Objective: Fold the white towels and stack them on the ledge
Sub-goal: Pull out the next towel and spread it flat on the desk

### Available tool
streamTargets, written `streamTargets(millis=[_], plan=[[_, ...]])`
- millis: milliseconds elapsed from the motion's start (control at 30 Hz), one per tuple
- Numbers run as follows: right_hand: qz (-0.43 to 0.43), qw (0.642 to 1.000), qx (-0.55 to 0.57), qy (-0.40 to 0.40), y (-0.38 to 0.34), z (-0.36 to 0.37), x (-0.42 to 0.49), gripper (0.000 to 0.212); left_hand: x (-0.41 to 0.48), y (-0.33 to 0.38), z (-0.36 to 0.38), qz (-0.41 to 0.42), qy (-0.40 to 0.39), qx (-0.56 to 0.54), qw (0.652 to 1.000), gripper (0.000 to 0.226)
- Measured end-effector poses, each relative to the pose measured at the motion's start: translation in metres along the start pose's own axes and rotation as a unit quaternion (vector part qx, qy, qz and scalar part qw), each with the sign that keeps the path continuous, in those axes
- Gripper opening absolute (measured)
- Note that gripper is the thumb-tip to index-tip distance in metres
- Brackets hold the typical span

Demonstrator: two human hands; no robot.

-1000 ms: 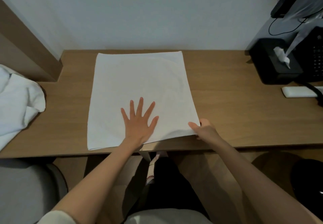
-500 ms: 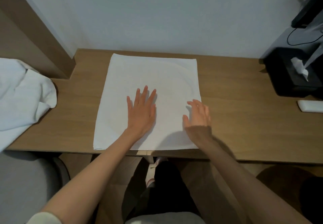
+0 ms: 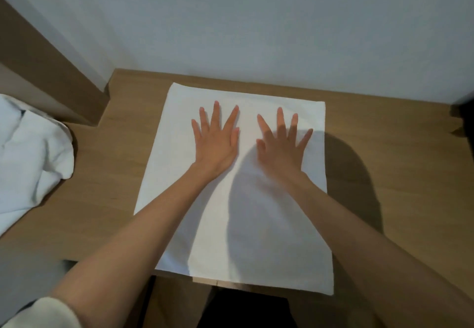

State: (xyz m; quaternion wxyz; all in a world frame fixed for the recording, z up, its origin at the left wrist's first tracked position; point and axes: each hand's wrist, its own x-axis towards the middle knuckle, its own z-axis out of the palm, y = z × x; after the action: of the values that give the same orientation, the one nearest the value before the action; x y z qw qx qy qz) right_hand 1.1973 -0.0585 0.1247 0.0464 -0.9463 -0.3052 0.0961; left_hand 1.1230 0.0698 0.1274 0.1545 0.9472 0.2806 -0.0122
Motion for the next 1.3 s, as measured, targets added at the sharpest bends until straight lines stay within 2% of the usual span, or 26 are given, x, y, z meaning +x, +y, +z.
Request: streamTargets(millis=[100, 267, 433, 533, 700, 800, 867, 933, 1067, 1200, 1300], plan=[[-0.009, 1.0, 0.012, -0.004, -0.002, 0.006, 0.027, 0.051, 0.018, 0.004, 0.013, -0.033, -0.02, 0.038, 0.999, 0.05], [-0.018, 0.999, -0.006, 0.028, 0.019, 0.02, 0.039, 0.054, 0.038, -0.021, 0.019, -0.058, 0.0, 0.067, 0.996, 0.055], [0.039, 0.998, 0.009, 0.044, 0.049, 0.018, 0.047, 0.057, 0.056, -0.053, 0.01, -0.121, 0.029, 0.069, 0.99, 0.058], [0.041, 0.998, 0.006, 0.051, 0.054, 0.014, 0.046, 0.056, 0.062, -0.063, 0.006, -0.128, 0.048, 0.049, 0.989, 0.058], [0.036, 0.999, -0.004, 0.011, 0.054, 0.005, 0.045, 0.055, 0.065, -0.063, -0.002, -0.134, 0.019, 0.044, 0.99, 0.062], [0.051, 0.997, 0.018, -0.055, 0.05, -0.007, 0.05, 0.055, 0.051, -0.053, -0.008, -0.076, 0.044, 0.102, 0.991, 0.055], [0.03, 0.998, 0.008, -0.053, 0.036, -0.013, 0.049, 0.055, 0.031, -0.036, -0.005, -0.001, 0.083, 0.09, 0.992, 0.05], [-0.01, 0.999, 0.02, -0.03, 0.01, -0.011, 0.036, 0.056, 0.008, -0.013, 0.006, 0.04, 0.074, 0.056, 0.995, 0.05], [-0.001, 0.998, 0.046, -0.042, -0.029, 0.018, -0.004, 0.054, -0.019, 0.003, 0.027, 0.007, 0.007, 0.047, 0.999, 0.05], [-0.006, 0.999, 0.028, 0.015, -0.01, 0.03, -0.011, 0.053, -0.024, -0.023, 0.025, 0.007, 0.033, 0.042, 0.999, 0.05], [0.027, 0.998, 0.038, 0.047, 0.019, 0.031, -0.012, 0.054, -0.026, -0.05, 0.02, -0.032, 0.047, 0.027, 0.998, 0.052]])
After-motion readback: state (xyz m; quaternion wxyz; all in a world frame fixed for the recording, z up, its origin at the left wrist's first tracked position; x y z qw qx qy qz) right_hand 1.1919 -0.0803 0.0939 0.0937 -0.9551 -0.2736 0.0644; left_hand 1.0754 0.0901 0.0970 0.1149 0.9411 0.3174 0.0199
